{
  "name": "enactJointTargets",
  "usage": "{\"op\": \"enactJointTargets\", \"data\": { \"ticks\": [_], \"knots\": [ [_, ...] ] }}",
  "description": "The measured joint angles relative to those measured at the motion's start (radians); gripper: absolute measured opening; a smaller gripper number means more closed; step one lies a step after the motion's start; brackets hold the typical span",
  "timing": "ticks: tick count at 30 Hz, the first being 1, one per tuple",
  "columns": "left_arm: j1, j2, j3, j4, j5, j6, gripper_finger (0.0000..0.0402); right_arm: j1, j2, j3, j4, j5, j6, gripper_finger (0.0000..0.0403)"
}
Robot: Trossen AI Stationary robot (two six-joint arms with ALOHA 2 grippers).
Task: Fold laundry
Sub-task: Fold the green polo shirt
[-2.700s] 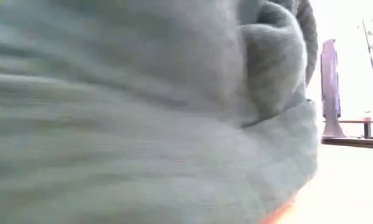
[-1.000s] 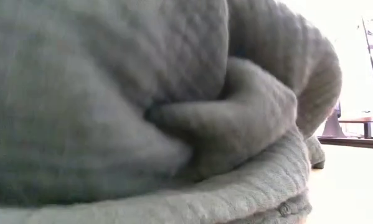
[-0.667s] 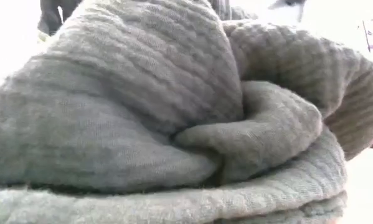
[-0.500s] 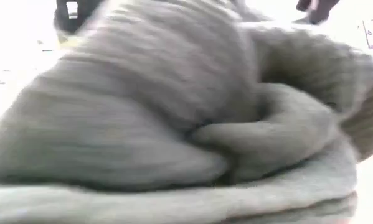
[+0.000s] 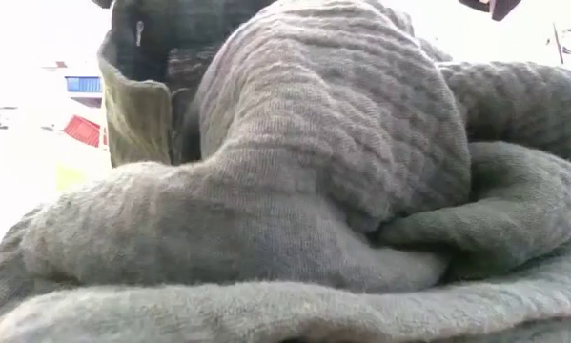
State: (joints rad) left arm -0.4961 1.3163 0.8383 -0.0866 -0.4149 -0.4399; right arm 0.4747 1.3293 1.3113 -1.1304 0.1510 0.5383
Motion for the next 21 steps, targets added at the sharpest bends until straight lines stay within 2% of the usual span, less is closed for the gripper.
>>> {"op": "enactJointTargets", "data": {
  "ticks": [5,9,15,21],
  "knots": [
    [-0.003,0.0,-0.024,0.13,-0.001,0.041,0.0217,-0.042,0.017,0.0,0.192,0.0,-0.077,0.0162],
    [-0.003,0.0,-0.032,0.217,-0.003,0.091,0.0217,-0.15,0.098,-0.007,0.223,-0.187,-0.157,0.0186],
    [-0.012,0.0,-0.033,0.235,0.023,0.088,0.0217,-0.293,0.194,-0.107,0.328,-0.319,-0.254,0.0194],
    [-0.038,0.0,-0.033,0.209,0.036,0.08,0.0217,-0.366,0.204,-0.202,0.444,-0.364,-0.272,0.0194]
  ]
}}
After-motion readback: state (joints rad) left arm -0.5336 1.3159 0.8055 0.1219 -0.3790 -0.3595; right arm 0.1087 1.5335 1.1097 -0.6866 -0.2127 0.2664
